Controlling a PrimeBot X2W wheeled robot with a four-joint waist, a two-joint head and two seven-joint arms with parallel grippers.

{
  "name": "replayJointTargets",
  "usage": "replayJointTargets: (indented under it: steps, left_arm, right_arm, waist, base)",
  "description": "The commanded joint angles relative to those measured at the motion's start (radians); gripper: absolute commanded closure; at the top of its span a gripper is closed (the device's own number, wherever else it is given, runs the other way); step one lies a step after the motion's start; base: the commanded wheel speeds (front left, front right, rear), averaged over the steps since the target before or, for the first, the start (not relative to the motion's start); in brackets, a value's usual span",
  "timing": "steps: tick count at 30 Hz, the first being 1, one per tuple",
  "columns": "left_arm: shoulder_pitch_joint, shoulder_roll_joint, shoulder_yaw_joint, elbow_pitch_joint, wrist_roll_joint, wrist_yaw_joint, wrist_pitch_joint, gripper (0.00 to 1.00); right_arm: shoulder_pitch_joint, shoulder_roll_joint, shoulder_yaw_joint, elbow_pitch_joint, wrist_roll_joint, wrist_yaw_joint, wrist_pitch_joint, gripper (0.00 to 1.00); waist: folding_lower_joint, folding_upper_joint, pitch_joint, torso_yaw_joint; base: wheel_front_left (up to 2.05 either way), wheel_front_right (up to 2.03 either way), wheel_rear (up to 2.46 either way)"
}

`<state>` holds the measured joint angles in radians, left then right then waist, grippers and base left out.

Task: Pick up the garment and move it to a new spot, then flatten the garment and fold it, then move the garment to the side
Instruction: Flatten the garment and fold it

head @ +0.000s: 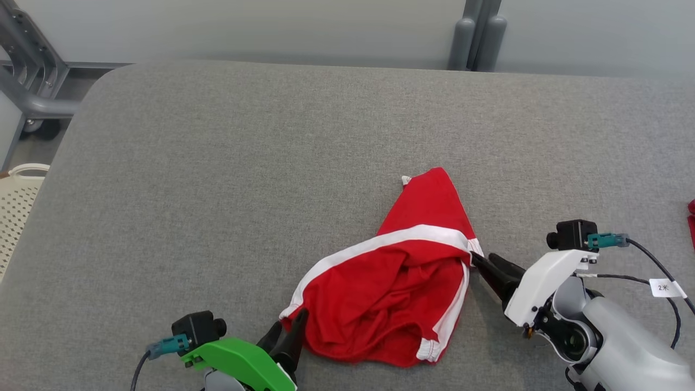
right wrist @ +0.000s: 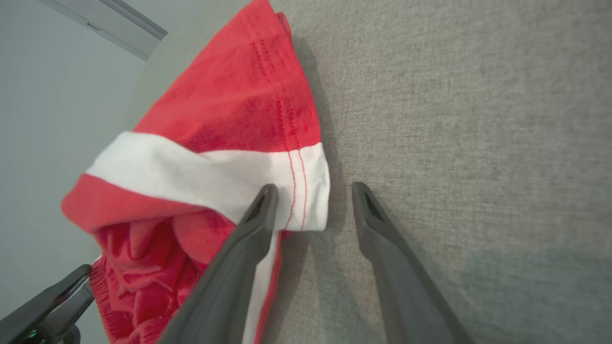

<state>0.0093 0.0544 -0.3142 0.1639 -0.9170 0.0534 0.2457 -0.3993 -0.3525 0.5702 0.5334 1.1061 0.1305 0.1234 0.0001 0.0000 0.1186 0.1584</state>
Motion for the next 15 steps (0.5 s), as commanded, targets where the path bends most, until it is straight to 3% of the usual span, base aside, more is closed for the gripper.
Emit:
replayJointTargets:
  steps: [1, 2, 11, 15]
  left_arm:
    - [-0.01, 0.008, 0.0, 0.002, 0.003, 0.003, 0.002, 0.0]
    - [-0.015, 0.011, 0.0, 0.006, 0.006, 0.006, 0.004, 0.0]
    - [-0.043, 0.018, 0.027, 0.043, 0.001, 0.03, -0.017, 0.0]
    - [-0.039, 0.008, 0.045, 0.058, -0.085, 0.012, 0.018, 0.0]
  right_arm:
    - [-0.017, -0.008, 0.007, -0.005, 0.007, 0.0, 0.003, 0.8]
    - [-0.022, -0.013, 0.015, -0.008, 0.011, 0.0, 0.003, 1.0]
    - [-0.055, -0.049, 0.057, -0.018, 0.049, 0.0, -0.016, 1.0]
    - [-0.062, -0.062, 0.076, -0.021, 0.061, 0.0, -0.022, 1.0]
  waist:
    - [-0.0001, 0.0, -0.002, 0.001]
    - [-0.0001, 0.0, -0.001, 0.002]
    - [-0.0001, 0.0, -0.006, 0.001]
    - [-0.0001, 0.0, -0.011, -0.006]
  base:
    - [0.0, 0.0, 0.0]
    - [0.0, 0.0, 0.0]
    - [0.0, 0.0, 0.0]
    - [0.0, 0.0, 0.0]
